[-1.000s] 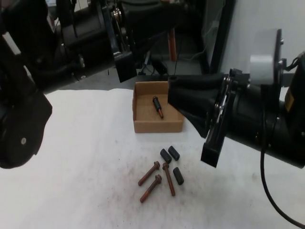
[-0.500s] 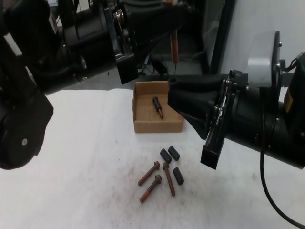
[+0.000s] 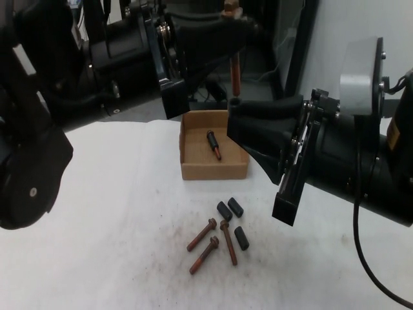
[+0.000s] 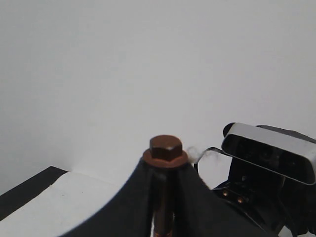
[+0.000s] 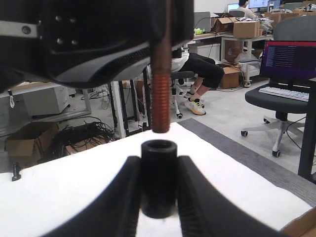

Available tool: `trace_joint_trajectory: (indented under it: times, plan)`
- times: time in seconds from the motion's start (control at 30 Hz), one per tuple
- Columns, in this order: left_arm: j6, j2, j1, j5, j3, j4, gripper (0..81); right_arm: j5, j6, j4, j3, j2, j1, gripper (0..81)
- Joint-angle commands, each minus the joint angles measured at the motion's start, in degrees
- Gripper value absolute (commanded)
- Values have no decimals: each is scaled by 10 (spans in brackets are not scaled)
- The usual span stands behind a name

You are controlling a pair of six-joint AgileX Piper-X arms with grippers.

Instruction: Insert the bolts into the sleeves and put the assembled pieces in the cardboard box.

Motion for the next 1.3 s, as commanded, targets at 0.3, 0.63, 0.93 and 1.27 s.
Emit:
trace_joint_trajectory:
  times: [0.3, 0.63, 0.93, 1.27]
  plan:
    - [0, 0, -3, 2, -7, 2, 1, 1, -2, -12, -5, -2, 1, 6]
    - [16, 0, -3, 26, -7, 26, 1, 2, -2, -12, -12, -2, 1, 6]
    - [35, 0, -3, 40, -7, 66, 1, 5, -1, -12, -12, -2, -13, 6]
    - [81, 0, -3, 48, -7, 90, 10, 3, -1, -12, -13, -2, -19, 6]
